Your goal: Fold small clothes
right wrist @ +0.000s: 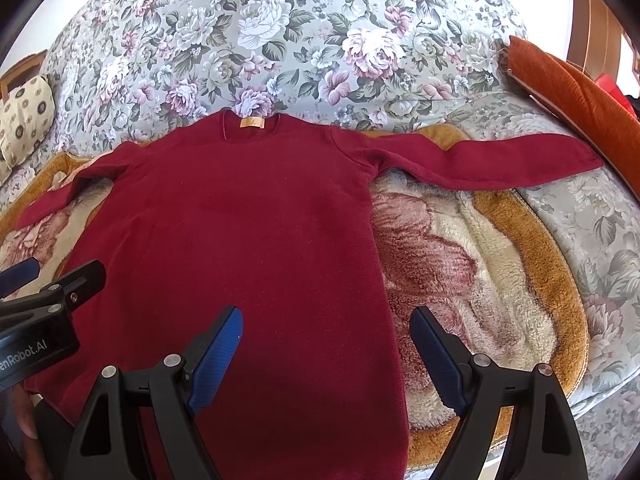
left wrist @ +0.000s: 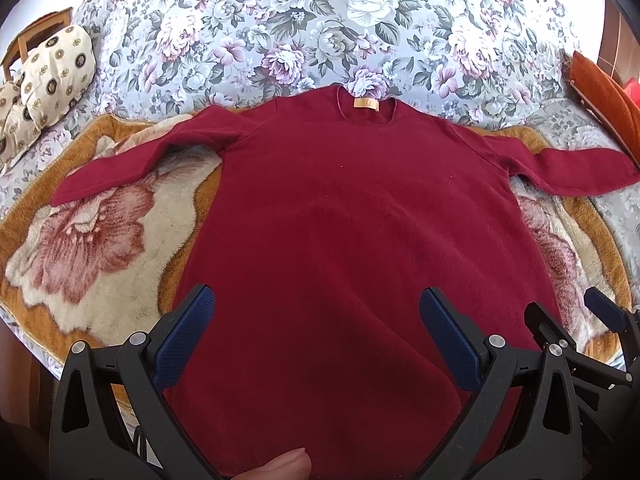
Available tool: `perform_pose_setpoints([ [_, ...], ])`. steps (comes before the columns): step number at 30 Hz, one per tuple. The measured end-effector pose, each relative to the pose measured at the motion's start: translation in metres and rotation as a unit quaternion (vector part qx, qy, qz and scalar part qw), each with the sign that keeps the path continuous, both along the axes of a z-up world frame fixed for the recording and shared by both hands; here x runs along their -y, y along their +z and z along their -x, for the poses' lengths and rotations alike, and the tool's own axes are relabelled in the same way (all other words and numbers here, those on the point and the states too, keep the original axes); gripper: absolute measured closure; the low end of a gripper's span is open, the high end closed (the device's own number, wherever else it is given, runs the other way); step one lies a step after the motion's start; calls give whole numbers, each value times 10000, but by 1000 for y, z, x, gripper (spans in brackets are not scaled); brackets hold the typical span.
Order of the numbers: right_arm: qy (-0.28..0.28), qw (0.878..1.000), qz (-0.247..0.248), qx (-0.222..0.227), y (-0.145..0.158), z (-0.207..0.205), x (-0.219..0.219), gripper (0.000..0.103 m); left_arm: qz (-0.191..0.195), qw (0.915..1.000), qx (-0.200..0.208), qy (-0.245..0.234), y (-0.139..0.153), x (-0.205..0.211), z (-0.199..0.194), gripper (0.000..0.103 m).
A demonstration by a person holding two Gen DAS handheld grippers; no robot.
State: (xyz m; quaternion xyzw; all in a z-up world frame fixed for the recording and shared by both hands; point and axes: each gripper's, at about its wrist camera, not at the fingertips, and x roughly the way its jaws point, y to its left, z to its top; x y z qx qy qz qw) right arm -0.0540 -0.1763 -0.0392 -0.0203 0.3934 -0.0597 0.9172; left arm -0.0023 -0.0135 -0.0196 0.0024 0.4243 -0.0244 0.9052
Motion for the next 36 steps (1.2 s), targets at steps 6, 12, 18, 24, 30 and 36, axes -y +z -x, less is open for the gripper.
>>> perform_pose_setpoints([
  [6,2,10000,24,-8,-1,-1,-1,19,109,9999,-58,3,-2,-3,-2,0],
  [12,24,10000,7,-42,-2,-2,-1,19,98,9999,-72,-3,-2,-3,-2,0],
  [18,30,10000,-78,6,-1,-1,2,19,26,10000,-77,4,-3,-2,-2,0],
  [24,11,9998,-196,84,1,1,6,19,-80,9999,-64,18,-4,-1,-2,0],
  [30,-4,9997,-174,145,2,1,7,19,-133,9999,-56,19,-3,0,-1,0],
  [36,-20,9996,-171,220,3,5,7,19,-147,9999,-47,29,-3,0,-1,0],
])
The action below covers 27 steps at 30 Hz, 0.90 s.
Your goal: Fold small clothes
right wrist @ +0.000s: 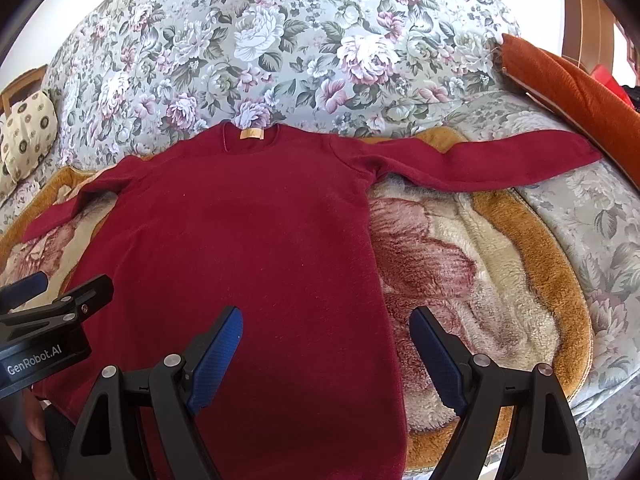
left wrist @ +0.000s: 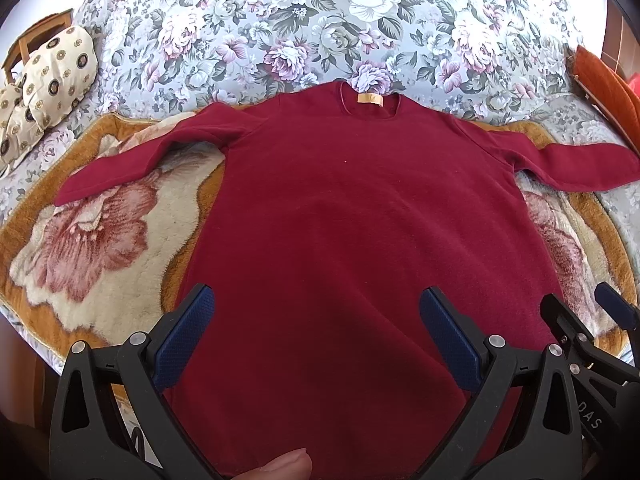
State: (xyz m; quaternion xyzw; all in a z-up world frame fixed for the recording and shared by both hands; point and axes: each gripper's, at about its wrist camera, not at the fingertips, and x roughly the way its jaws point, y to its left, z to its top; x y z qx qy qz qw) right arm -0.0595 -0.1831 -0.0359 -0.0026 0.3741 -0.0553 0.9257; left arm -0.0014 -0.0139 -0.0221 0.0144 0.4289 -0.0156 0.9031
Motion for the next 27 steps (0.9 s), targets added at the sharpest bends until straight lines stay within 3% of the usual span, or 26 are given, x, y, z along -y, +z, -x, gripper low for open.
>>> perform_pose_setpoints([
  [27,-43,9998,84,184,6,7,1,19,38,10000,-40,33,-2,-4,0,0],
])
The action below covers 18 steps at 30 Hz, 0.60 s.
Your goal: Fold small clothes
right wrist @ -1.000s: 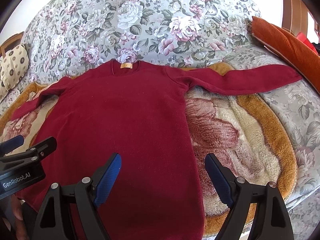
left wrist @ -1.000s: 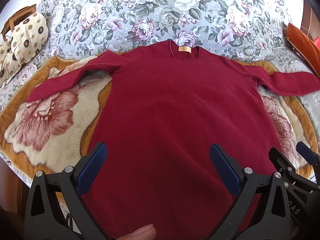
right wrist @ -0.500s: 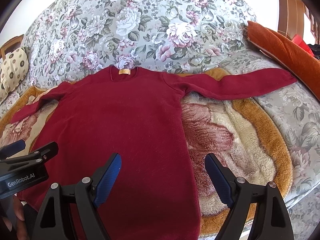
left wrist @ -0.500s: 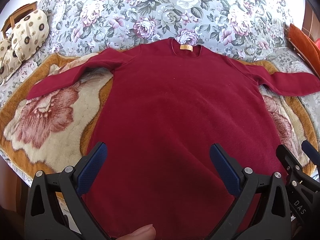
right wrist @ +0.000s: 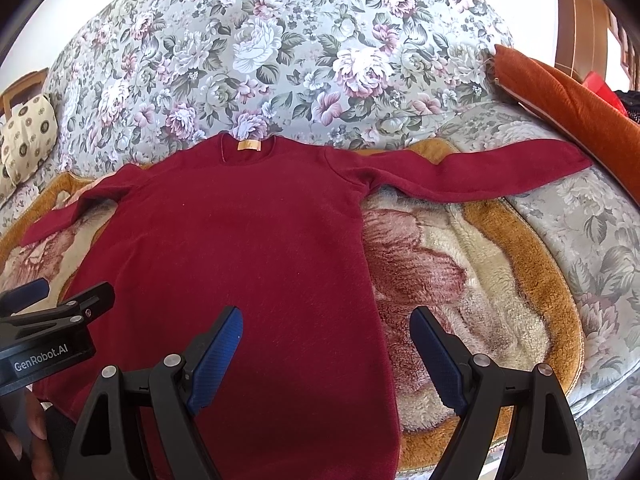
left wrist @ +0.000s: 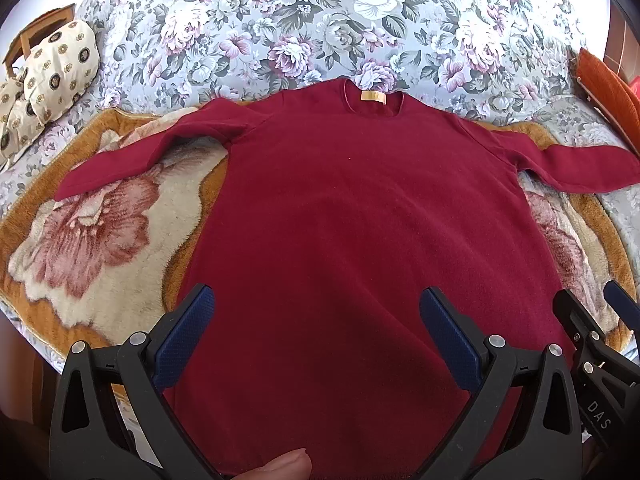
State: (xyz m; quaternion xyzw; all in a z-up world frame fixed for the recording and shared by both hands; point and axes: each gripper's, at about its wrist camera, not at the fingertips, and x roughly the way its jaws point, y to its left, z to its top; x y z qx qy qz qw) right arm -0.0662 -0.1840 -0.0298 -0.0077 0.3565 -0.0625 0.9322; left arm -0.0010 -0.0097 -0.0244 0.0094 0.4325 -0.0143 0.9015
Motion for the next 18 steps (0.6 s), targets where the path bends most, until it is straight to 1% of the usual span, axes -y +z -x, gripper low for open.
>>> perform_pose_setpoints([
  [10,9,10000,31,-8,0,-1,0,19,77,10000,-27,-3,-1,0,0,0],
  [18,9,10000,20,2,1,0,-1,19,58,10000,-31,-4,-2,-1,-1,0],
])
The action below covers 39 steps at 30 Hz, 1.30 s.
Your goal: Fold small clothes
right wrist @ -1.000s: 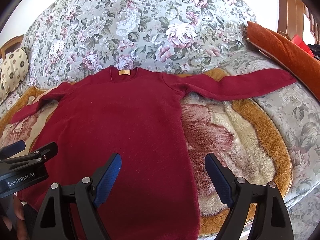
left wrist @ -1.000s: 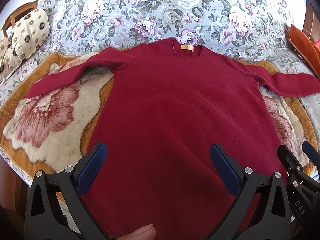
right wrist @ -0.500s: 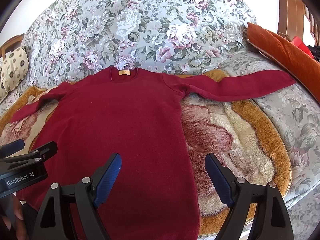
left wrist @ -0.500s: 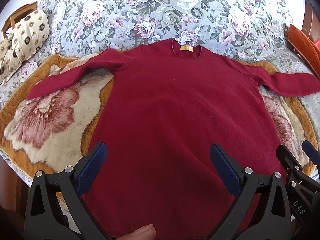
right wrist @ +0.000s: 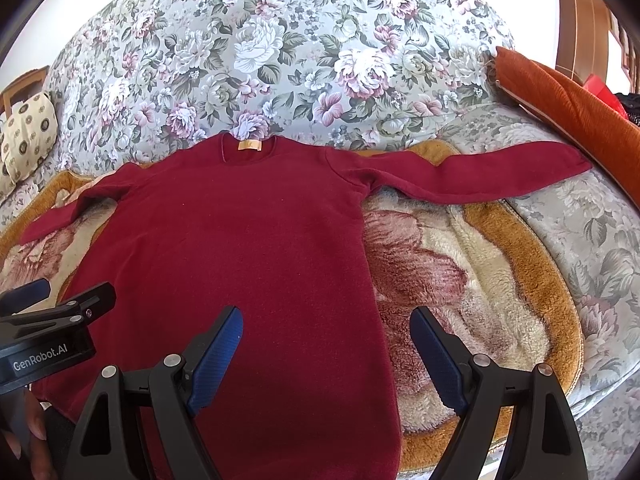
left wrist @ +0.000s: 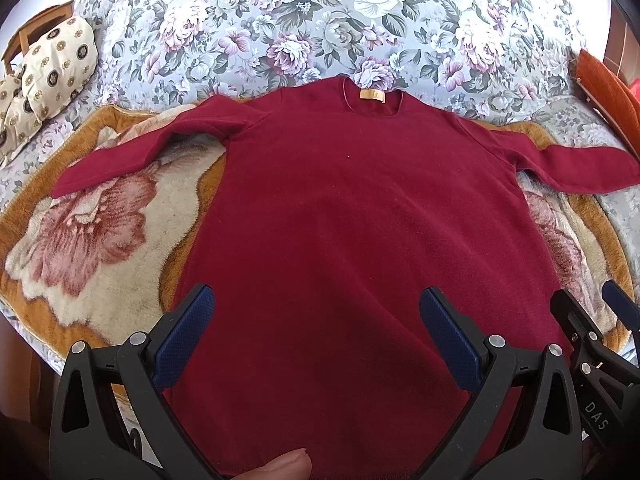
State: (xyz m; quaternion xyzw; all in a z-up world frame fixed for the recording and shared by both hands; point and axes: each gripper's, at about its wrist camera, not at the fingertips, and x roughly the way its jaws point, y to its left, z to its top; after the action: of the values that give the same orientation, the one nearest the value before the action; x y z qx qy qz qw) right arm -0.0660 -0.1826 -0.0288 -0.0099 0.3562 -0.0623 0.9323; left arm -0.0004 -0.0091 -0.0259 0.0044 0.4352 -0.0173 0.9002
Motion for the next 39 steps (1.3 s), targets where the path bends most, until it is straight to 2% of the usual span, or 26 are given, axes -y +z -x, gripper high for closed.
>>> perform_pose_setpoints([
  [12,15,10000,-24,4,-1,0,1,19,22,10000,29,6,1,-1,1,0],
  [14,6,10000,-13,14,0,0,1,19,275,9995,118,-33,6,-10,4,0],
  [17,9,10000,-50,7,0,-2,2,19,960,9941,473,-155,27,-36,6,0],
  [18,23,10000,-59,0,-1,-3,2,19,939,9929,732,-82,35,-46,6,0],
  [20,52,10000,-54,-35,-1,-5,1,19,376,9901,1323,278,51,-68,1,0],
  [22,83,10000,-1,-53,-2,-6,-2,19,190,9887,1459,300,57,-89,-11,0],
  [24,111,9999,71,-55,-2,-6,-4,19,337,9905,1293,330,58,-119,-30,0],
  [27,103,9999,84,-81,-3,-7,-4,19,217,9953,814,472,51,-160,-59,0],
  [29,56,9999,69,-82,-3,-6,-3,19,517,9944,674,631,47,-200,-75,0],
  [31,21,9999,73,-70,-3,-5,-2,19,1128,9883,531,873,42,-251,-92,0],
  [32,25,9999,93,-73,-3,-5,-3,19,1294,9853,421,1032,36,-269,-96,0],
  [34,58,9998,130,-99,-4,-5,-4,19,1885,9739,133,1260,21,-314,-111,1],
  [37,94,9997,149,-141,-5,-6,-6,19,2876,9432,-114,1660,-8,-376,-122,3],
  [39,90,9998,138,-136,-4,-6,-6,19,3503,9156,-260,1956,-28,-407,-124,10],
])
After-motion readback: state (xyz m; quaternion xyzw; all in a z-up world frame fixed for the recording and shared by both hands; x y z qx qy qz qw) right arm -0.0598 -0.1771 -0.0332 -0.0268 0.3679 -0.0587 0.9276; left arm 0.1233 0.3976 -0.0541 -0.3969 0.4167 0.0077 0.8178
